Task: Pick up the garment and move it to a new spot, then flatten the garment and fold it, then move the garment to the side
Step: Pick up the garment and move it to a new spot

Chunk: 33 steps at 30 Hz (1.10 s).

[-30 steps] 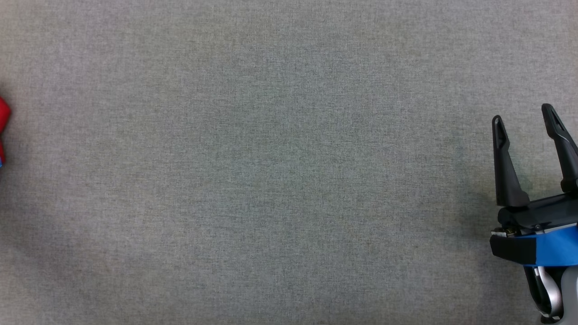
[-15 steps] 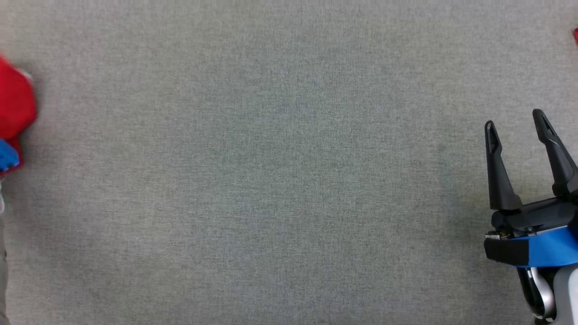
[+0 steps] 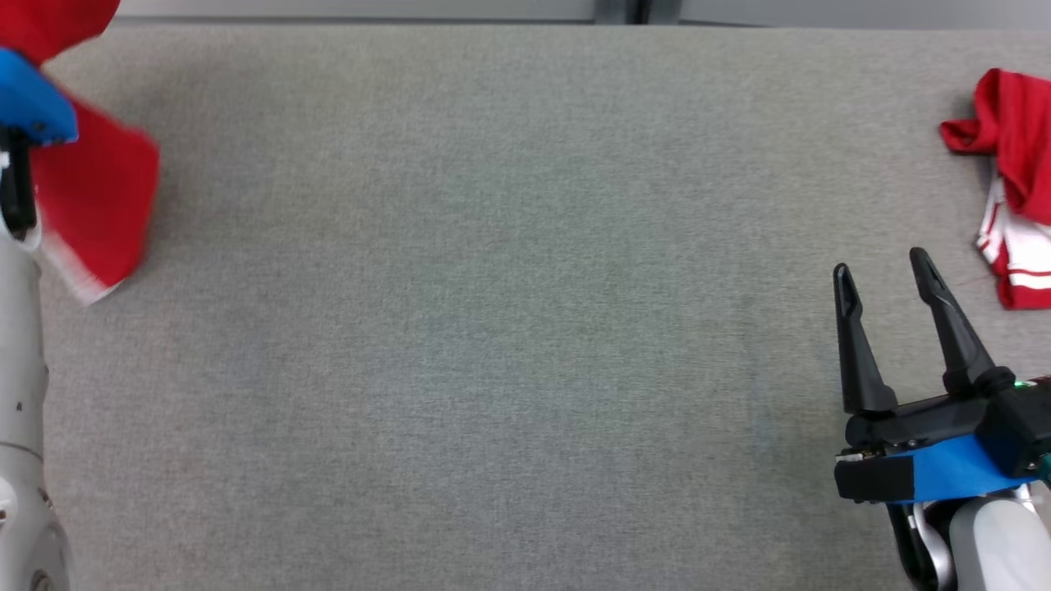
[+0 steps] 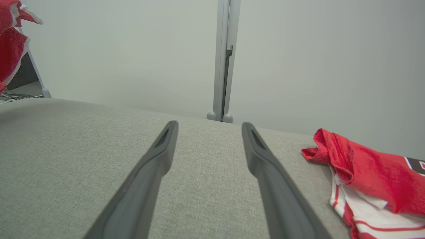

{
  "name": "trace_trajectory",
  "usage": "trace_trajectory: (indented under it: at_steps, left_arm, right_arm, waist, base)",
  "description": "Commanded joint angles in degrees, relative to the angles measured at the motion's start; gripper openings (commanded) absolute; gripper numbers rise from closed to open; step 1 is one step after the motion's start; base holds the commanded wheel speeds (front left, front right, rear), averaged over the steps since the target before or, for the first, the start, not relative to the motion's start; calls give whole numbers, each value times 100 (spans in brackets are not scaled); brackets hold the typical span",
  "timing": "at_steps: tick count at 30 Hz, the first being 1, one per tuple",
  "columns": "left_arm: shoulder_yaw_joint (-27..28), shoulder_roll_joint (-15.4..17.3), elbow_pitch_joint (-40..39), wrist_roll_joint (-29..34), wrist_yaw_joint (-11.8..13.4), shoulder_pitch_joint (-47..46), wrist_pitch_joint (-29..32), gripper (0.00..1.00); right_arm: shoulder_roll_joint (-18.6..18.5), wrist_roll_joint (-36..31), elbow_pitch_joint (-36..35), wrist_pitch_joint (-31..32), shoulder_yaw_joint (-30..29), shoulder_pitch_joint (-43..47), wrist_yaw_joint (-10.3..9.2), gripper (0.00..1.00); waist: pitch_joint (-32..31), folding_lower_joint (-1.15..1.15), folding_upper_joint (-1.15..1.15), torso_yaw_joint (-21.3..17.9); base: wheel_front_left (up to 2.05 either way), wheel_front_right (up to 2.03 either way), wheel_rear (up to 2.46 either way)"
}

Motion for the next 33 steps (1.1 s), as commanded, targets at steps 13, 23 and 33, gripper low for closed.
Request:
trace_trajectory:
  at_steps: [13, 23, 33]
  left_arm:
    - [-1940, -415, -2384, -994, -5, -231, 449, 0]
    - [-2760, -685, -3241, -1325, -4, 603, 760, 0]
    - [-3017, -897, -2746, -1564, 132, 2218, 402, 0]
  right_arm:
    - [354, 260, 514, -239, 262, 91, 1, 100]
    - [418, 588, 581, -248, 499, 54, 1, 100]
    - [418, 752, 691, -248, 573, -13, 1, 100]
  waist:
    - [-675, 0, 0, -1296]
    - [-707, 0, 0, -1890]
    - [-720, 0, 0, -1916]
  base:
    - [0, 0, 0]
    - [0, 0, 0]
    - [0, 0, 0]
